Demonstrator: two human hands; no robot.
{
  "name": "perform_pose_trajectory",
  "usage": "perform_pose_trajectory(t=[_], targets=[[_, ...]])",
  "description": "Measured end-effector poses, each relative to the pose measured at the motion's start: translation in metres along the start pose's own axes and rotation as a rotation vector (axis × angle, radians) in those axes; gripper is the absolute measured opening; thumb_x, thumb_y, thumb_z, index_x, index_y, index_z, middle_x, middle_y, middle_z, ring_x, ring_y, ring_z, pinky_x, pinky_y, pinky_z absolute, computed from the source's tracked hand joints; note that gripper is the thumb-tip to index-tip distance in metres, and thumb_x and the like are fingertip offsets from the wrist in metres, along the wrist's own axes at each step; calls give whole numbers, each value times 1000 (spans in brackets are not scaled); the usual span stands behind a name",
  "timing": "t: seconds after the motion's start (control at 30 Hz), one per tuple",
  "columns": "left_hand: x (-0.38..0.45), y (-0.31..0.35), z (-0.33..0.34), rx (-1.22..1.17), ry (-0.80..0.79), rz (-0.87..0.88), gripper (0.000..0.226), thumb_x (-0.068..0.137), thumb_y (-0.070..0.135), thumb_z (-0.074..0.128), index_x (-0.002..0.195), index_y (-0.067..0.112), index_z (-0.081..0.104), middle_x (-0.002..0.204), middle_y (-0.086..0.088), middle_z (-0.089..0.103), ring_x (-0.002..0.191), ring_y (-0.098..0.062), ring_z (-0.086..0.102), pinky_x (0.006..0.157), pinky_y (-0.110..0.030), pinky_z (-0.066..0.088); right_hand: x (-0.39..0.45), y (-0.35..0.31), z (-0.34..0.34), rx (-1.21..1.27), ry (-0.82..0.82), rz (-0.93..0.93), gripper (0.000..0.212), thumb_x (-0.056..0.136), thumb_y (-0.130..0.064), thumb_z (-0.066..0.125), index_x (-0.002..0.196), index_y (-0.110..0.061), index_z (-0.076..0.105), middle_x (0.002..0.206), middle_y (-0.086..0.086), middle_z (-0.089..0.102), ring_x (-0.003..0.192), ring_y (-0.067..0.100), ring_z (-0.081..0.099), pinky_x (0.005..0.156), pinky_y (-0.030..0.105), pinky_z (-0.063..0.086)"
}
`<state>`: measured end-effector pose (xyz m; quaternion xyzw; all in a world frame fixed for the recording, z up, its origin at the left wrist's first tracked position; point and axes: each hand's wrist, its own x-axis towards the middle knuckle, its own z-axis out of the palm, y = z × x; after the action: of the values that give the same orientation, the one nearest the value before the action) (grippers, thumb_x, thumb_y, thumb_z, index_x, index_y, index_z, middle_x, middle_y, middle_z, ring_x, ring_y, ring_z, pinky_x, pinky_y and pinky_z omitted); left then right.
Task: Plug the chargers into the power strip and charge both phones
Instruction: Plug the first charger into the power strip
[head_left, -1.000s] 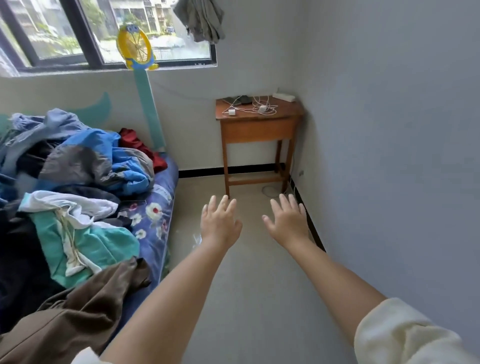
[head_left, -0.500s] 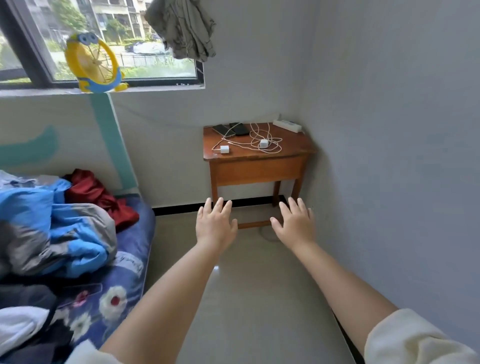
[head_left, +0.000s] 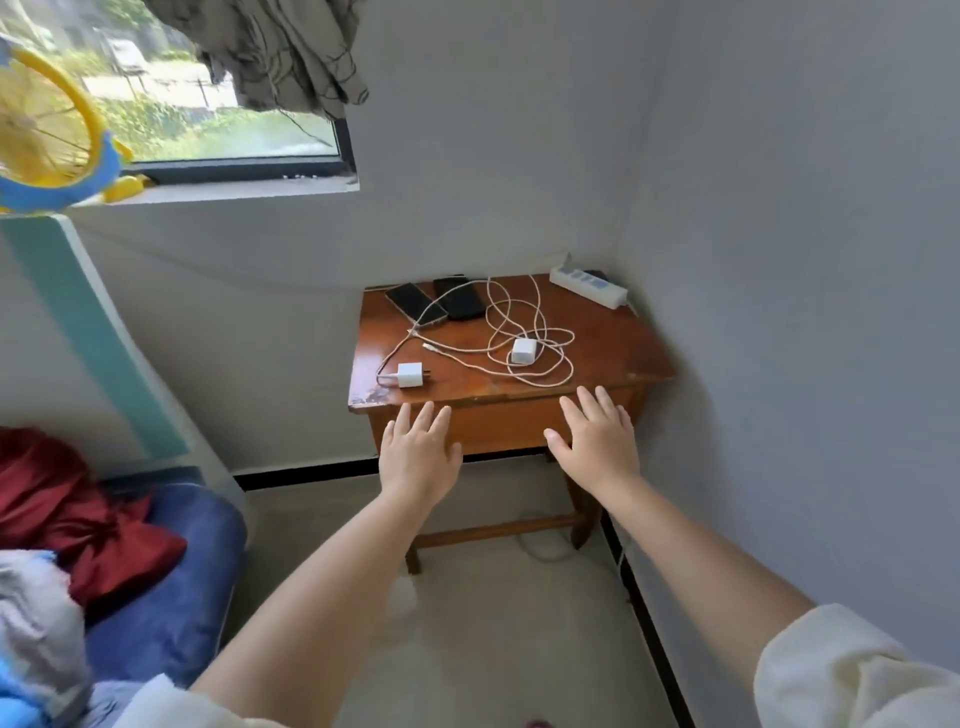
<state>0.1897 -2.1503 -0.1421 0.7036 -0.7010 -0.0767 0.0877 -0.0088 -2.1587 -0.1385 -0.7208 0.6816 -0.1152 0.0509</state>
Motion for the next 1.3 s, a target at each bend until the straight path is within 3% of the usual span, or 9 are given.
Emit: perform_pose_trajectory(t=[0.27,0.43,0.6,0.73,0.83,0.93,1.07,1.17,1.3], targets=[[106,-48,25,-16,-56,-205,54,95,37,38,144,22,24,156,0,22,145,-23,9,118,-36,11,145,-10,44,-8,-119,-142,52,94,-39,41,140,-14,35,152,11,27,142,28,15,115,43,16],[180,-88,36,-31,-92,-226,50,96,35,32,144,22,24,156,2,22,145,-22,9,118,-34,12,220,-35,73,11,-152,-249,51,94,-38,42,139,-15,36,151,9,29,142,27,16,115,41,16],[240,-122,50,-153,-145,-305,51,96,36,37,143,20,28,155,0,25,144,-21,15,118,-34,17,280,-40,93,-3,-236,-239,52,95,-39,40,141,-17,32,153,6,26,143,23,12,116,37,13],[273,-135,56,-121,-145,-333,39,92,33,43,126,14,49,138,-2,48,128,-23,38,102,-33,37,308,-50,106,29,-301,-247,50,95,-35,42,141,-16,34,152,6,27,143,23,13,116,37,11],[291,-141,56,-16,-190,-350,29,92,28,42,108,9,55,124,-6,53,115,-26,45,90,-33,40,321,-58,115,70,-344,-222,50,96,-34,43,141,-17,33,153,5,26,143,22,11,116,37,12],[301,-144,57,24,-227,-333,26,94,26,39,103,8,56,117,-7,54,109,-26,48,87,-33,40,327,-63,123,95,-364,-235,49,96,-35,42,141,-18,32,153,2,26,143,19,11,116,35,11],[309,-151,57,-79,-273,-294,24,93,25,45,99,7,59,109,-9,56,103,-26,51,87,-34,43,332,-77,133,184,-335,-345,44,91,-32,51,130,-11,50,141,8,47,136,27,31,111,39,20],[310,-160,55,-186,-338,-287,25,92,25,49,100,7,64,107,-9,58,100,-24,54,86,-34,47,328,-88,137,141,-308,-630,47,69,-41,65,104,-10,69,108,8,71,105,28,64,92,41,41],[304,-171,54,-231,-259,-265,26,92,20,49,109,10,65,117,-8,59,111,-25,51,91,-32,43,317,-108,146,131,-416,-911,51,53,-40,85,95,-16,69,93,1,73,85,19,69,71,34,57]])
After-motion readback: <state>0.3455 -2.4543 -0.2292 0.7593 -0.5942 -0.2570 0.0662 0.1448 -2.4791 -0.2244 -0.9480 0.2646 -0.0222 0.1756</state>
